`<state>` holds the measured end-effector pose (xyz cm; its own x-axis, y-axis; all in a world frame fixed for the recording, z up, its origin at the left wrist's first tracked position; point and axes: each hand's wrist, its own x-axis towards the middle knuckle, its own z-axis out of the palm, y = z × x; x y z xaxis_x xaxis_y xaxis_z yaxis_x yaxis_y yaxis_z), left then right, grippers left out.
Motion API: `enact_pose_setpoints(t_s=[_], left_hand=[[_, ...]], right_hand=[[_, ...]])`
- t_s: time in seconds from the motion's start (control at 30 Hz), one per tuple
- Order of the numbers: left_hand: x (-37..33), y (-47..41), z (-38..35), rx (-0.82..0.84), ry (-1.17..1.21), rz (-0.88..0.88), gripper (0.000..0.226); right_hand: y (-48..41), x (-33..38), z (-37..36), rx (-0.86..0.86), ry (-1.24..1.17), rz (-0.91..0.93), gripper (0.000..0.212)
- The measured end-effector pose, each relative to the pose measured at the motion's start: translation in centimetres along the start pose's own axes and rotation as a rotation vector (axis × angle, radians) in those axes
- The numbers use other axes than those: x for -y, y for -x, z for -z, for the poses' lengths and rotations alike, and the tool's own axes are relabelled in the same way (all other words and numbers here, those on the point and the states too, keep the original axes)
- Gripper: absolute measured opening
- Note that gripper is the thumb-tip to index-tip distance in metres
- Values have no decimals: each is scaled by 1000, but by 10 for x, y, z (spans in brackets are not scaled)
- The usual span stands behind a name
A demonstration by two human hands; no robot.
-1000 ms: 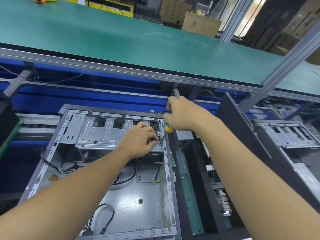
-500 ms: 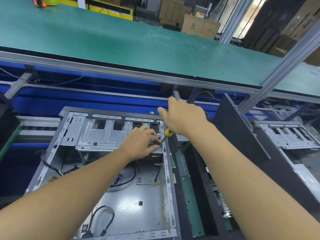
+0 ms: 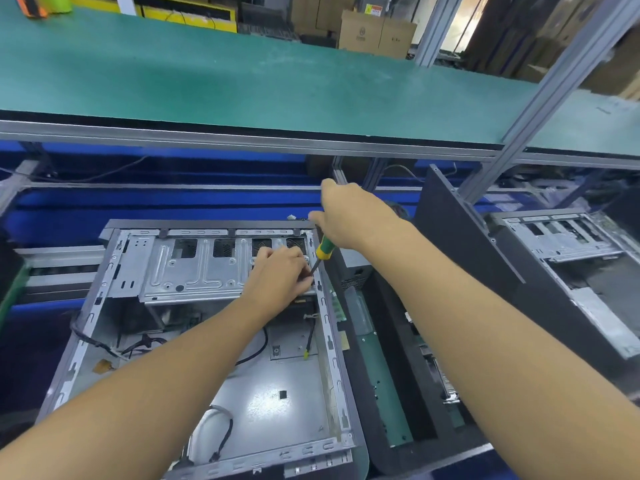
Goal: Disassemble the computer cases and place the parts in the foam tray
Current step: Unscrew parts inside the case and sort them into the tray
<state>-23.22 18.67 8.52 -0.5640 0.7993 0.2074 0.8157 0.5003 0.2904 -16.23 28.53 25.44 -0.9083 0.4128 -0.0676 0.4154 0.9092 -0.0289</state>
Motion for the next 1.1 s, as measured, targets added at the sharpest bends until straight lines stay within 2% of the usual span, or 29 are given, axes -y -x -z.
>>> enact_pose_setpoints(t_s=[0.1,0.2,0.27,0.43,0.5,0.57,0.6,0.73,0.87,0.97,1.1], left_hand=[[2,-1,-1,11,34,-6,17],[0,-1,2,16,114,-12,21],[-2,-3,5,1,251,13,17],[-6,-6,11,-102,516,116,3],[-23,-7,10,-106,592,86,5],[-50,-8,3,-8,601,-14,5],[-67,-8,-2,92,588,-83,6],[-133,1,-30,608,301,-380,11],[-162,11,-60,779,165,-334,24],[-156,7,-66,684,45,-352,30],[-131,-9,-41,485,184,-302,26]], right_hand=[[0,-6,1,-51,-97,57,10],[3,-7,10,23,-212,121,22],[3,-9,17,3,-259,129,23],[0,-29,33,-336,-375,-33,17],[2,-38,31,-393,-350,-90,18],[5,-47,24,-397,-309,-135,20],[8,-52,20,-382,-294,-154,21],[18,-71,1,-191,-261,-227,20],[32,-87,-17,-89,-248,-259,20],[36,-94,-22,-79,-258,-269,22],[28,-86,-12,-144,-325,-278,27]])
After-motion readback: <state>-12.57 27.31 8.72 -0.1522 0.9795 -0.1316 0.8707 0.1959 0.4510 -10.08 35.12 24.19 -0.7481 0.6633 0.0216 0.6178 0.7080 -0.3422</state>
